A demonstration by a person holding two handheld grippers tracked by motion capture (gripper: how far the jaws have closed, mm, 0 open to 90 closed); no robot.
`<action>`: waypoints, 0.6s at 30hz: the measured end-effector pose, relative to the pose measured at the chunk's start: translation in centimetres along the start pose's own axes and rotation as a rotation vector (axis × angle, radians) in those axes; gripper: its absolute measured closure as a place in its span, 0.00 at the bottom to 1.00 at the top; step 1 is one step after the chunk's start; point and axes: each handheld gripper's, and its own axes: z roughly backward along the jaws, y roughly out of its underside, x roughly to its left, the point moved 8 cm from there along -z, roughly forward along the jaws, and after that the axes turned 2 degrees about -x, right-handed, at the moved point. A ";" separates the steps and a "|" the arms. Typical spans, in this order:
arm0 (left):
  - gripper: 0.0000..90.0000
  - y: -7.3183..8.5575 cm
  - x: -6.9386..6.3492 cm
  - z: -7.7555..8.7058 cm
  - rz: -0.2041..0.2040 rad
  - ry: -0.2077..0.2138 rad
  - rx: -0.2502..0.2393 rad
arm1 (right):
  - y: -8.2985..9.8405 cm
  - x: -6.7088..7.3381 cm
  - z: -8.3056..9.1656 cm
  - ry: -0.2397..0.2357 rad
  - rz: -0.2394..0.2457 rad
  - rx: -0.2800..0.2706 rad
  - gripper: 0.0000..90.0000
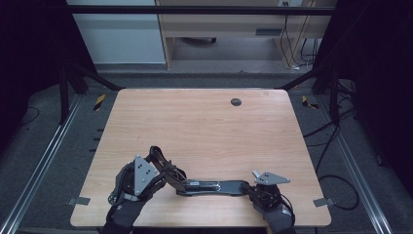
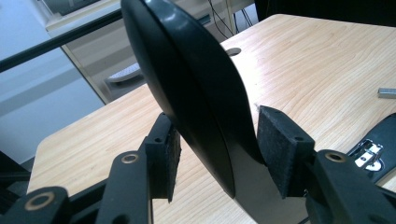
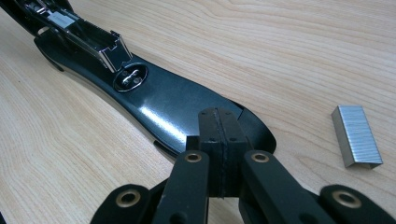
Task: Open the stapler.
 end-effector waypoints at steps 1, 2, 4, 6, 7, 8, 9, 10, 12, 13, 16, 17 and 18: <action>0.55 0.1 0.1 0.0 0.003 -0.001 0.000 | 0.0 0.0 0.0 0.000 0.000 0.000 1.00; 0.55 0.2 0.2 0.1 0.004 -0.002 0.000 | 0.0 0.0 0.0 -0.001 0.001 -0.001 1.00; 0.55 0.2 0.2 0.1 0.008 -0.002 -0.004 | 0.0 0.0 0.0 -0.001 -0.001 0.001 1.00; 0.54 0.2 0.2 0.1 0.009 -0.005 -0.004 | 0.0 0.0 0.0 -0.001 0.000 0.001 1.00; 0.54 0.2 0.2 0.1 0.008 -0.007 -0.005 | 0.0 0.0 0.0 -0.002 0.003 0.000 1.00; 0.54 0.2 0.2 0.1 0.009 -0.008 -0.007 | 0.0 0.0 0.0 -0.002 0.003 0.000 1.00; 0.54 0.3 0.2 0.1 0.009 -0.010 -0.008 | 0.0 0.0 0.0 -0.002 0.003 0.000 1.00; 0.54 0.3 0.2 0.1 0.010 -0.012 -0.008 | 0.0 0.0 0.0 -0.002 0.003 0.000 1.00; 0.54 0.4 0.3 0.2 0.015 -0.014 -0.008 | 0.0 0.0 0.0 -0.002 0.001 0.002 1.00; 0.54 0.4 0.3 0.2 0.019 -0.014 -0.008 | 0.0 0.0 0.0 -0.003 0.001 0.002 1.00; 0.54 0.6 0.5 0.3 0.034 -0.015 -0.009 | 0.0 0.0 0.0 -0.002 -0.002 0.003 1.00; 0.54 0.7 0.6 0.3 0.038 -0.016 -0.009 | 0.0 0.0 0.0 -0.003 0.001 0.001 1.00; 0.54 0.8 0.7 0.3 0.041 -0.020 -0.008 | 0.0 0.0 0.0 -0.003 0.002 0.001 1.00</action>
